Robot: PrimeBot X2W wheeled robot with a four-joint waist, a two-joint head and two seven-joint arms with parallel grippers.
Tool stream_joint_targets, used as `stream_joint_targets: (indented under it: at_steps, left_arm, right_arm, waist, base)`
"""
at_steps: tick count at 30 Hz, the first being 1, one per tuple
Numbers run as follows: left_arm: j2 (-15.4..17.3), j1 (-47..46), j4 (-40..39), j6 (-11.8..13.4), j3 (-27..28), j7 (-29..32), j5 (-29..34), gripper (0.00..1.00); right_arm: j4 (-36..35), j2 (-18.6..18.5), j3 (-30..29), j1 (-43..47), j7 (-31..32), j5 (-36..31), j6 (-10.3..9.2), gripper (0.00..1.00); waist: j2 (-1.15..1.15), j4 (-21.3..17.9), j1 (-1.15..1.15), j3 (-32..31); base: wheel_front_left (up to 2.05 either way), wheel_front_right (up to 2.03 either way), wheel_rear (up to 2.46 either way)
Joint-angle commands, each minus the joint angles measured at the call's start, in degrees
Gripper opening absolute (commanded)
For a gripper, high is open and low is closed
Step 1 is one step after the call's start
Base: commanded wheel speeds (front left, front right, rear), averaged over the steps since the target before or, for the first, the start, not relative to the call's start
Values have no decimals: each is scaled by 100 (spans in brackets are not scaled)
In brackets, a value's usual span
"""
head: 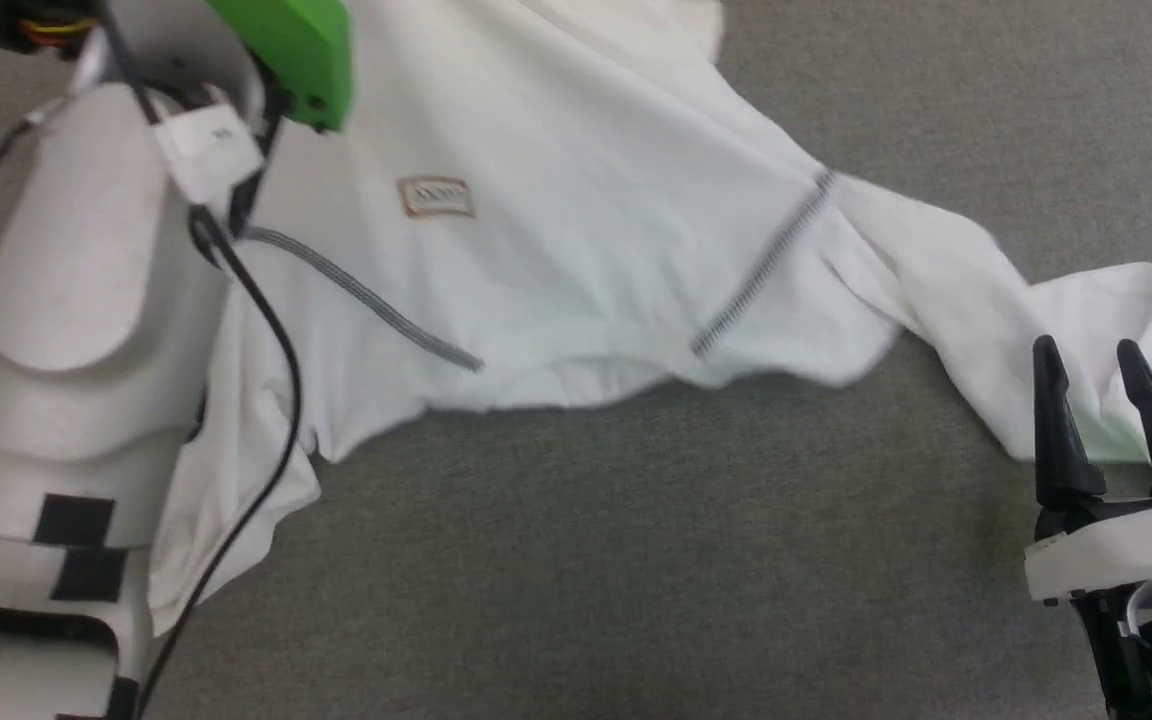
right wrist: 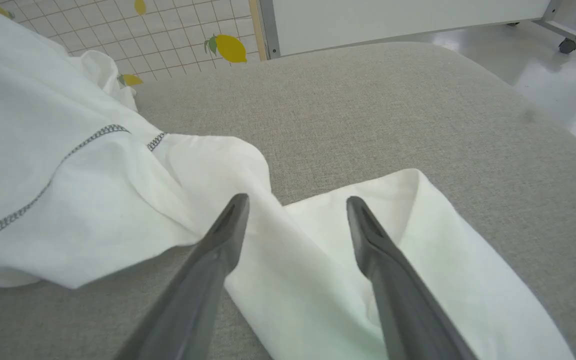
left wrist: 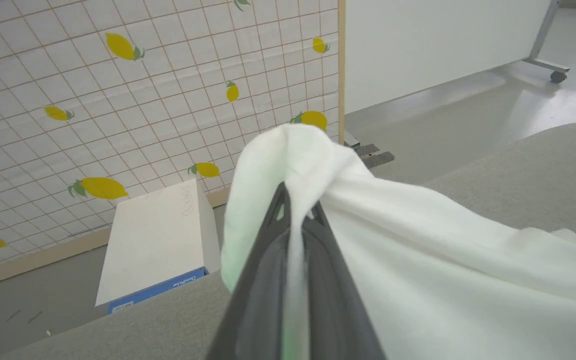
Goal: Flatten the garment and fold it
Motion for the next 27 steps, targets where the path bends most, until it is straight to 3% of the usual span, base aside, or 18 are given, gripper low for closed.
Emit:
stream_joint_targets:
  at_steps: [1, 3, 4, 5, 12, 19, 22, 27]
  left_arm:
    - [102, -137, 125, 198, 95, -202, 123, 0]
    - [132, -172, 342, 406, 207, -412, 179, 0]
    - [108, -153, 446, 474, 256, -442, 147, 46]
    - [84, -122, 549, 520, 284, -498, 122, 100]
    - [-145, 60, 819, 370, 266, -902, -115, 100]
    - [-394, 629, 32, 102, 228, -1597, -430, 100]
    - [-417, 1237, -629, 155, 201, -1805, -489, 100]
    - [-355, 2831, -1921, 566, 188, -2101, -443, 100]
  right_arm:
    - [56, 4, 16, -127, -67, 41, -9, 100]
    - [118, 4, 32, -180, -115, 53, -9, 100]
    - [147, 4, 41, -203, -134, 57, -9, 100]
    - [178, 4, 51, -229, -158, 62, -9, 100]
    - [309, 4, 23, -320, -216, 36, -9, 100]
    - [265, 4, -28, -139, -143, -100, -9, 100]
    - [190, 4, -41, 2, -64, -149, -9, 100]
    - [55, 4, -25, 233, 72, -182, -9, 100]
  waist:
    - [0, -190, -1, 210]
    - [0, -258, -1, 297]
    - [0, -282, -1, 326]
    - [0, -305, -1, 359]
    - [0, -251, -1, 359]
    - [0, 65, -1, -201]
    - [0, 226, -1, -473]
    - [0, 469, -1, -874]
  base:
    - [0, 0, 0]
    - [0, 0, 0]
    - [0, 0, 0]
    - [0, 0, 0]
    - [0, 0, 0]
    - [0, 0, 0]
    - [0, 0, 0]
    - [0, 0, 0]
